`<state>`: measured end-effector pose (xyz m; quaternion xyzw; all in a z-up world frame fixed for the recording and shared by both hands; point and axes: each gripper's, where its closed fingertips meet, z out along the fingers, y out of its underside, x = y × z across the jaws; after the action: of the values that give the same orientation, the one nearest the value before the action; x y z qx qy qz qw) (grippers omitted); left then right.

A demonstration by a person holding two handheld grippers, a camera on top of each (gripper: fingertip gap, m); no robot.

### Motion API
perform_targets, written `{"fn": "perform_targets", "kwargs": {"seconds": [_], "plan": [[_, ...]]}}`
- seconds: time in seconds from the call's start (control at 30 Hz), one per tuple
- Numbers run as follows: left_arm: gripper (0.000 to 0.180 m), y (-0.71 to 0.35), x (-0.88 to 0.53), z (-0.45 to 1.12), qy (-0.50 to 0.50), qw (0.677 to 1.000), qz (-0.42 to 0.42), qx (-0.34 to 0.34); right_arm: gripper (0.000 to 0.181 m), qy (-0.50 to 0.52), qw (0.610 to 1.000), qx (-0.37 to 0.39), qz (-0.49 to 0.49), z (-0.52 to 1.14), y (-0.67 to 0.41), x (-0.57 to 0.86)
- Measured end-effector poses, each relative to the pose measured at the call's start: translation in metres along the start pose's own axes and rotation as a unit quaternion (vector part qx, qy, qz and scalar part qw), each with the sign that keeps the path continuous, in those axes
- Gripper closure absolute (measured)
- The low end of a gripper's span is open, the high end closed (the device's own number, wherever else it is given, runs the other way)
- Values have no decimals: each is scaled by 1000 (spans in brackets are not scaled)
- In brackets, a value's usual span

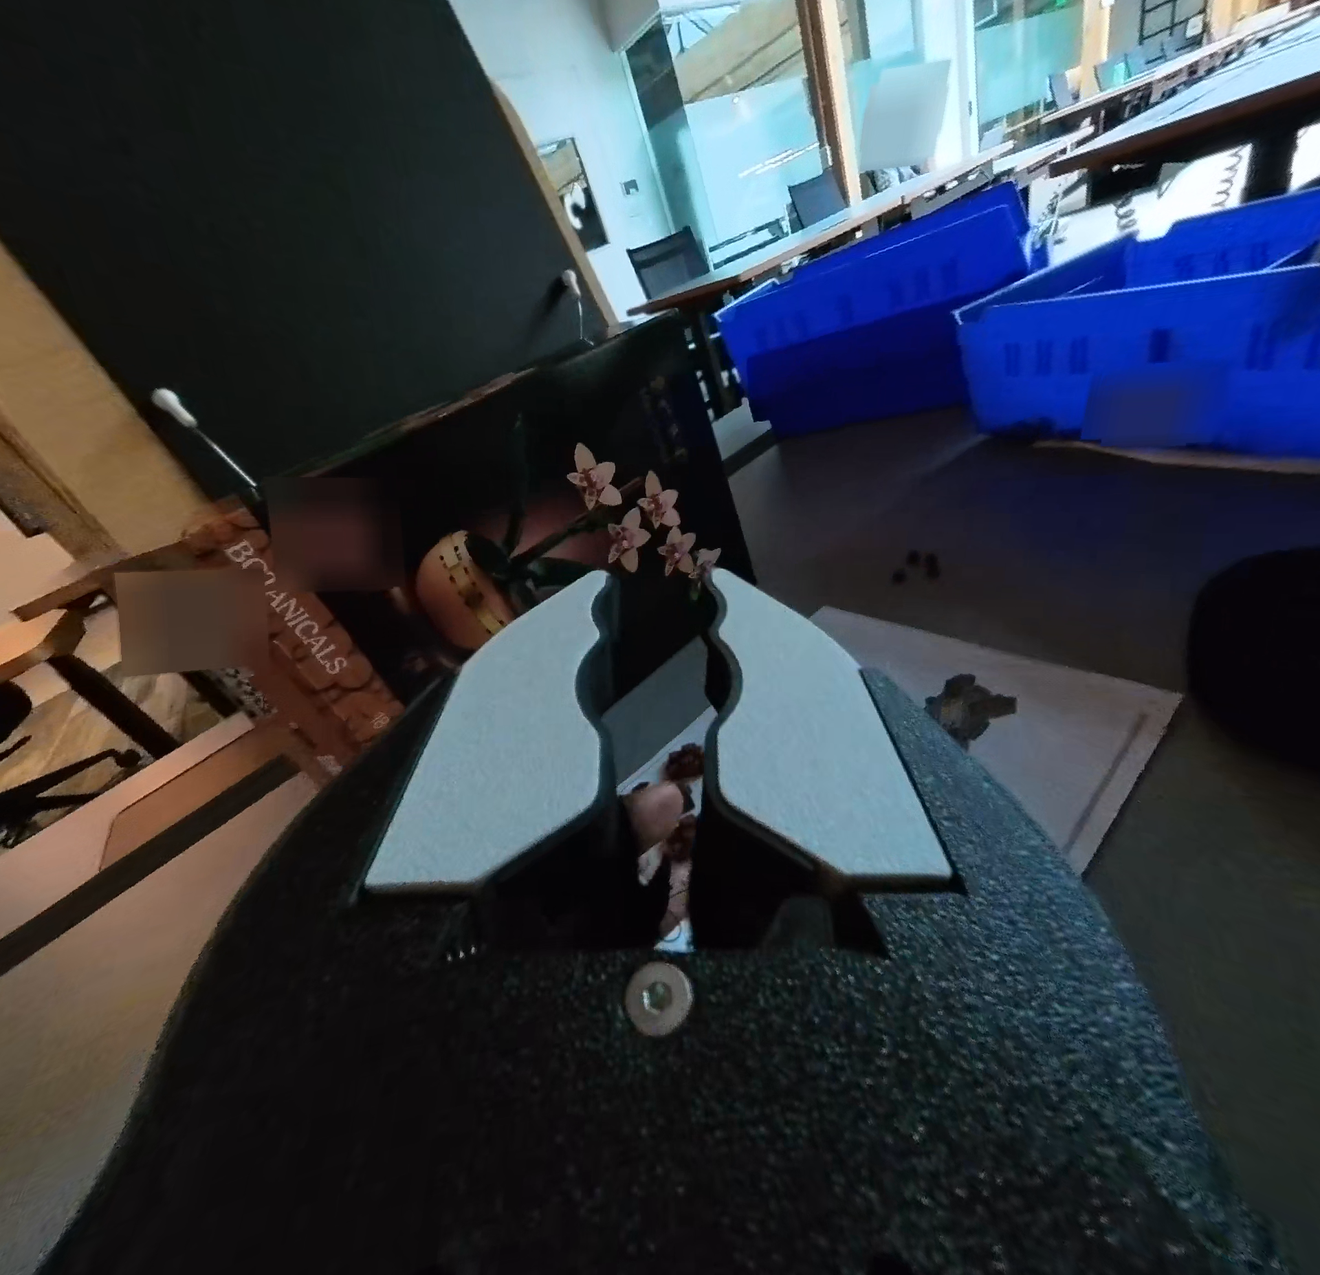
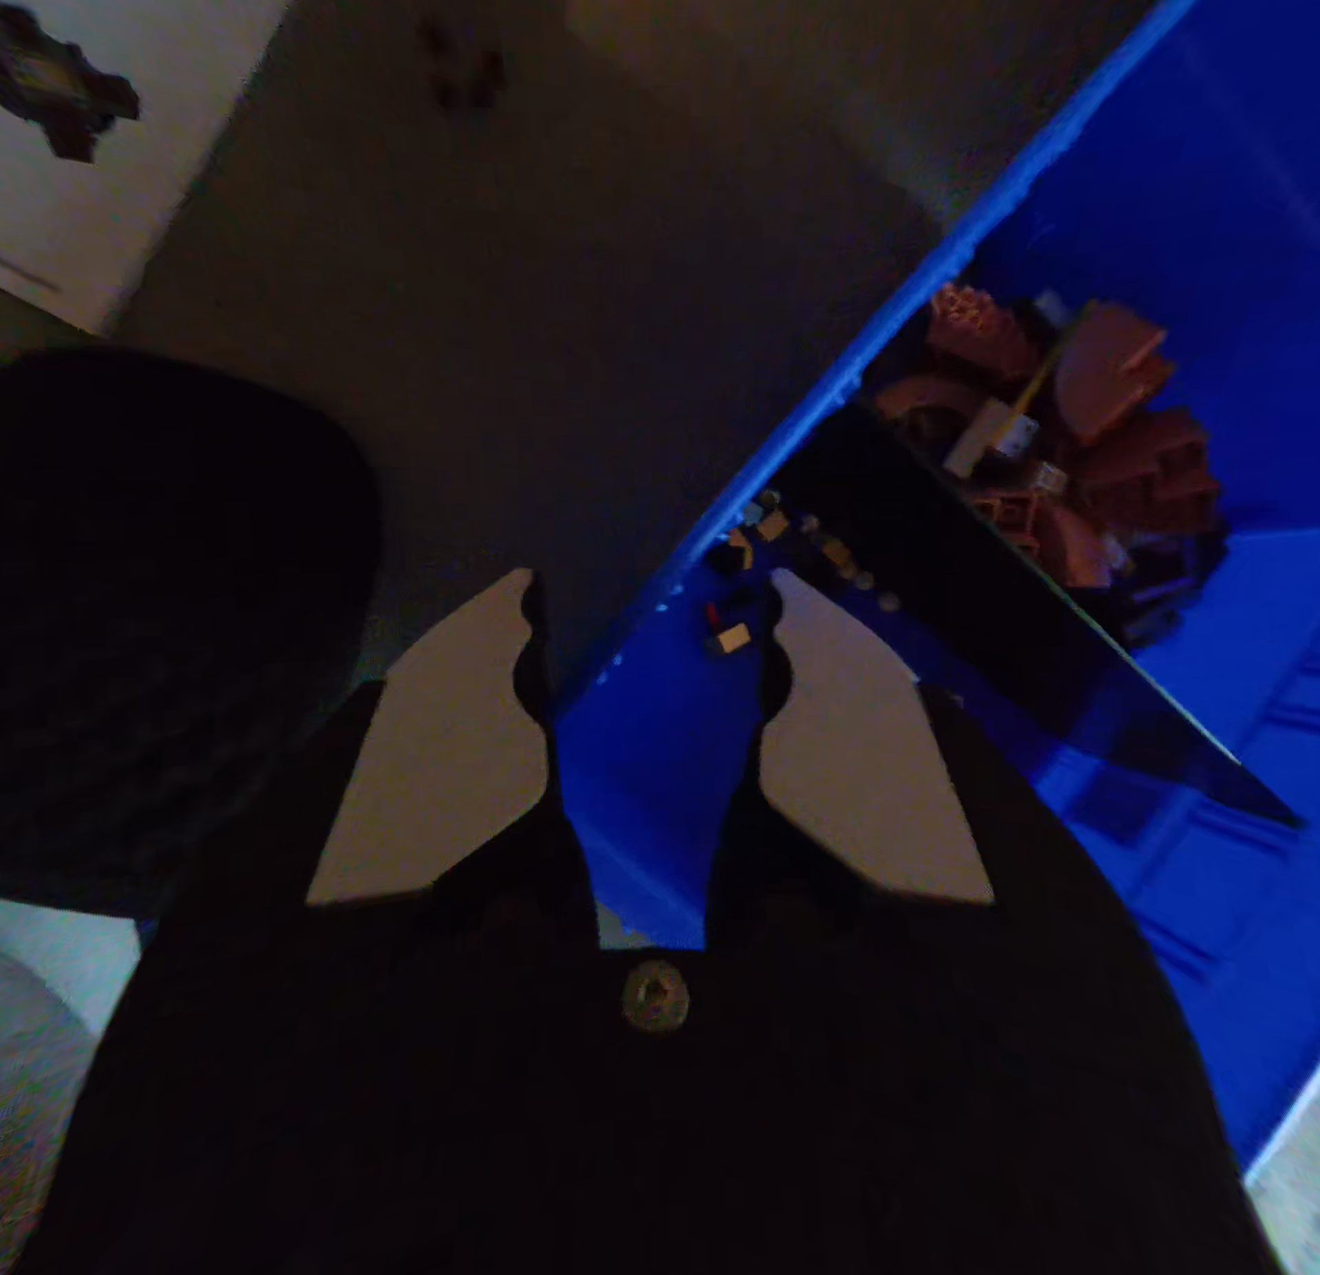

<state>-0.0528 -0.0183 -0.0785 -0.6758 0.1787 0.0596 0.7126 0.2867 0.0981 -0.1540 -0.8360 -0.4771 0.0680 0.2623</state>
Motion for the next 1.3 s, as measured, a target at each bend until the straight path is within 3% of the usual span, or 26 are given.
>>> {"fn": "perform_targets", "kwargs": {"seconds": [0.07, 0.27, 0.53, 0.83, 1.13, 1.3], "plan": [[159, 1, -3, -6, 7, 1000, 1, 4, 147, -7, 1000, -14, -5, 2, -3, -8], [158, 7, -10, -22, 10, 1000, -10, 18, 161, 69, 988, -102, -97, -8, 17, -5], [159, 16, -12, -39, 3, 1000, -18, 17, 167, 23, 975, -123, -183, -30, 59, -22], [158, 24, 7, -32, 30, 999, -7, -20, 166, -37, 960, -83, -265, -46, 83, -32], [157, 27, 17, -19, 35, 998, -4, -50, 143, -144, 961, -53, -232, -47, 87, -38], [157, 24, 20, -8, 31, 998, -10, -55, 109, -113, 970, -40, -213, -53, 94, -23]]}}
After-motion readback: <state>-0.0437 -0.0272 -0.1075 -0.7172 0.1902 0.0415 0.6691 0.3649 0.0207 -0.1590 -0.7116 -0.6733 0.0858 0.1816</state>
